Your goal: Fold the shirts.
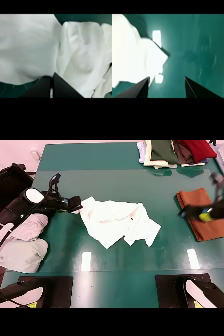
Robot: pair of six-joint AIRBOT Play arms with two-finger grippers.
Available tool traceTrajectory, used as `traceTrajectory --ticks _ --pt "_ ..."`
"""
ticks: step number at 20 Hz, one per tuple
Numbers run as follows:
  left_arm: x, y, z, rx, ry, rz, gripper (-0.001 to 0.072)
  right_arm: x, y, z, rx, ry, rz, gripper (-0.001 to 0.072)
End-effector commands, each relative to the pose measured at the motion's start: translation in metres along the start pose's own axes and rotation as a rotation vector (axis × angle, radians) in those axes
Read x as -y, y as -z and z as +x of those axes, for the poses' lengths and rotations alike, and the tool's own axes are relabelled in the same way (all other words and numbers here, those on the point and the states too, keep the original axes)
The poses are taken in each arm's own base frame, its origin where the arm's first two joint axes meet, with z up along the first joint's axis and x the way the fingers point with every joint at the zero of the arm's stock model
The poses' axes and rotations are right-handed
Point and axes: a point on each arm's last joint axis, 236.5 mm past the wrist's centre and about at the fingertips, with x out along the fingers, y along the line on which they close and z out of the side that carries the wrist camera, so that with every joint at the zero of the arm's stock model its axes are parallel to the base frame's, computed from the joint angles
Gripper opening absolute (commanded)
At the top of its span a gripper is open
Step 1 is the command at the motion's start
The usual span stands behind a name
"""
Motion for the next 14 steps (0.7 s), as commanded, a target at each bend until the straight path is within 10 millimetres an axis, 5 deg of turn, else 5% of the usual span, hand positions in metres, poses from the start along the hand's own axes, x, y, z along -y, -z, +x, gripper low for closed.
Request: traceTrajectory --ticks 1,4,8,11,14 --pt "0.000 -0.007 -0.006 0.004 -0.013 0.038 0.0020 0.018 0.063 0.075 -0.190 -0.055 0.123 0.0503" --pt "-0.001 -0.002 -0.006 -0.014 -0.018 0.042 0.0020 0.000 0.055 0.108 -0.191 -0.175 0.209 0.0502" --pt "-0.002 -0.002 -0.006 -0.015 -0.021 0.044 0.0020 -0.011 0.032 0.126 -0.202 -0.242 0.252 0.0496" --pt "-0.002 -0.003 -0.006 -0.012 -0.023 0.046 0.0019 -0.027 0.025 0.142 -0.235 -0.244 0.189 0.0426" --pt "-0.003 -0.003 -0.006 -0.012 -0.026 0.049 0.0020 -0.044 0.017 0.152 -0.231 -0.243 0.119 0.0199"
